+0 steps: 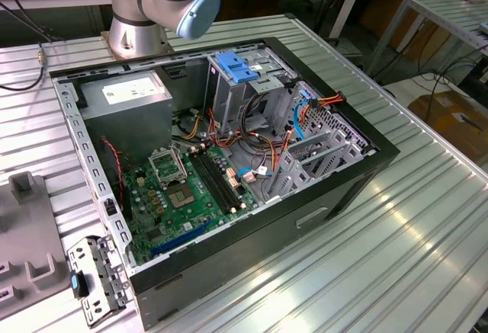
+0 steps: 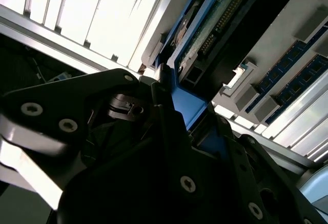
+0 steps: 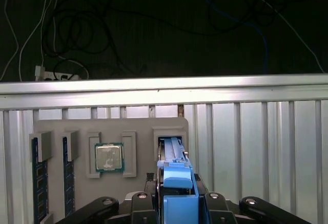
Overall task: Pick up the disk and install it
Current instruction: 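Pick up the disk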
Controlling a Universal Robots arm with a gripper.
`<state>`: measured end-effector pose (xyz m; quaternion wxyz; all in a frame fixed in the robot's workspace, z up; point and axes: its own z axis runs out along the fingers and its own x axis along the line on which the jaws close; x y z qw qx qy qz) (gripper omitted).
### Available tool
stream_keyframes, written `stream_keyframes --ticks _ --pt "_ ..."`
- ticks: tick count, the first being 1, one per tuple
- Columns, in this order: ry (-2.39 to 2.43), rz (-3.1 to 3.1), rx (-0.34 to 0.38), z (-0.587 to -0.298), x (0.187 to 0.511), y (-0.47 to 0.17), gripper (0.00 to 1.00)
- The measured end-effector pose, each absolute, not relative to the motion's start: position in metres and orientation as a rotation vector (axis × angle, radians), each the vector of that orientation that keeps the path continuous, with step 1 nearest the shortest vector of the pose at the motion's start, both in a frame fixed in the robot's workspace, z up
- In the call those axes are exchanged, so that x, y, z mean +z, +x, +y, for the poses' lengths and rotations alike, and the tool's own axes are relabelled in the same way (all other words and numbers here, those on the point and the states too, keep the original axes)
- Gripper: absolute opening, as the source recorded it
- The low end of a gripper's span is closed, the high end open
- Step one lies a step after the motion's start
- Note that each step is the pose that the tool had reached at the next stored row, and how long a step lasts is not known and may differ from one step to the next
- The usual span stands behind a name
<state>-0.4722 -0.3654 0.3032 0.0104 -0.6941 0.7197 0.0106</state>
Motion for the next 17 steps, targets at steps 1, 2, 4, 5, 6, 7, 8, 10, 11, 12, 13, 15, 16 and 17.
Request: stream_keyframes --ticks 1,2,4,5,6,7,8,10,11,12,13,15,16,17 --pt "-2.166 2.246 0.033 -0.365 0.304 -0.472 0.37" --pt "-2.166 2.246 0.033 -0.365 0.306 -0.472 0.37" --pt "-2.166 2.246 0.033 -0.365 0.308 -0.472 0.37" --pt "-2.166 2.246 0.033 -0.365 0.309 -0.472 0.37" --pt "-2.166 2.246 0.033 -0.365 0.31 -0.472 0.37" --pt "-2.166 2.246 0.033 -0.365 0.311 -0.472 0.37" --pt "-2.166 2.246 0.033 -0.365 0.312 -0.472 0.37" --pt "-2.166 2.246 0.033 -0.365 0.315 -0.472 0.37" --pt "-2.166 2.246 0.033 -0.365 0.316 -0.472 0.37" --pt "-2.166 2.246 0.033 -0.365 0.317 -0.472 0.37" --pt "-2.166 2.246 0.033 -0.365 0.318 -0.472 0.37" --pt "-2.166 2.246 0.033 -0.365 0.322 -0.472 0.37" --pt "-2.166 2.246 0.033 -0.365 0.323 -0.472 0.37" --pt "-2.166 2.246 0.033 -0.365 0.325 -0.472 0.37"
